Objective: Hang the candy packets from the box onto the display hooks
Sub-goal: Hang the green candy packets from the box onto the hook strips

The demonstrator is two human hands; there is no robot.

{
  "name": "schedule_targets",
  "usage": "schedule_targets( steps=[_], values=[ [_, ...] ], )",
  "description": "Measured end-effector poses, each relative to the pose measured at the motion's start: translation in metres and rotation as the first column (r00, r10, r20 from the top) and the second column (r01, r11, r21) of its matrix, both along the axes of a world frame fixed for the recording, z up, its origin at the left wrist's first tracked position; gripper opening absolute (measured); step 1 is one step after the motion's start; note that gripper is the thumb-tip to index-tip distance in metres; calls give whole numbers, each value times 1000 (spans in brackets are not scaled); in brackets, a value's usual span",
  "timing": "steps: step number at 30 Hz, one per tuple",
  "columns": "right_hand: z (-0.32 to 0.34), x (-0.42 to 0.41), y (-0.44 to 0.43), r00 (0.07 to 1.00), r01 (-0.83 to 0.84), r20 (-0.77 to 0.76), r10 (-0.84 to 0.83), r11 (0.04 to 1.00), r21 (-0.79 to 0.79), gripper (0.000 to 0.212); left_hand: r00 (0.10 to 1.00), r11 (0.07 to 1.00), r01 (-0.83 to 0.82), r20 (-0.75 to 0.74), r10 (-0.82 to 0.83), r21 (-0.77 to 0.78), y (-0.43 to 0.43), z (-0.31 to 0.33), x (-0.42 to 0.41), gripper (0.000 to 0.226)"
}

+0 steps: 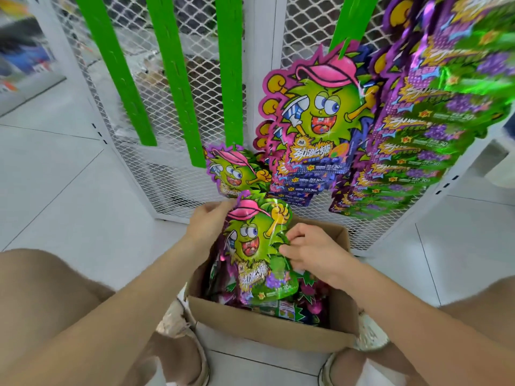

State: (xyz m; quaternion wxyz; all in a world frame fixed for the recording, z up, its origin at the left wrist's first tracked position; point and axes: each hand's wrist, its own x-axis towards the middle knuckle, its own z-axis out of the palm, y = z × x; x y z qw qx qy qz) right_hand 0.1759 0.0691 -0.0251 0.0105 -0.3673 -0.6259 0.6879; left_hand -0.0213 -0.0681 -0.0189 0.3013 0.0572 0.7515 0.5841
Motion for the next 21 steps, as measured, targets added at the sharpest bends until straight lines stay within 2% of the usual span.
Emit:
schedule_targets(
  steps=[3,5,6,8,10,12,14,16,18,21],
  values=[
    [23,3,-2,1000,17,18,-16,999,-41,21,988,996,91,-124,-88,23,-6,15,-6,20],
    [40,3,-2,994,15,108,-19,999,34,24,970,978,194,-161,-180,72,-10,28,-9,15],
    [48,3,-1,984,-23,179,-6,987,161,34,954,963,256,-183,-238,87,-12,37,-10,15],
    [62,0,3,962,-138,273,0,862,487,59,892,920,390,-267,-365,45,-16,52,-12,19],
    [75,-7,2,986,-148,158,53,720,678,68,797,860,510,-359,-487,-35,-18,64,-13,24],
    [84,-18,-3,984,-117,7,177,622,774,56,699,798,593,-427,-574,-101,-18,75,-14,26],
    [90,-33,-5,961,-75,-88,264,552,831,33,624,756,636,-474,-621,-153,-16,88,-15,27],
    [98,-46,-3,950,-31,-147,277,548,836,13,581,733,660,-505,-638,-166,-12,104,-18,26],
    [108,-58,4,954,-25,-137,265,528,849,6,599,758,629,-515,-613,-171,-5,119,-26,22],
    [121,-71,16,962,-67,-62,264,454,889,10,693,870,457,-540,-478,-184,12,127,-46,25]
  ],
)
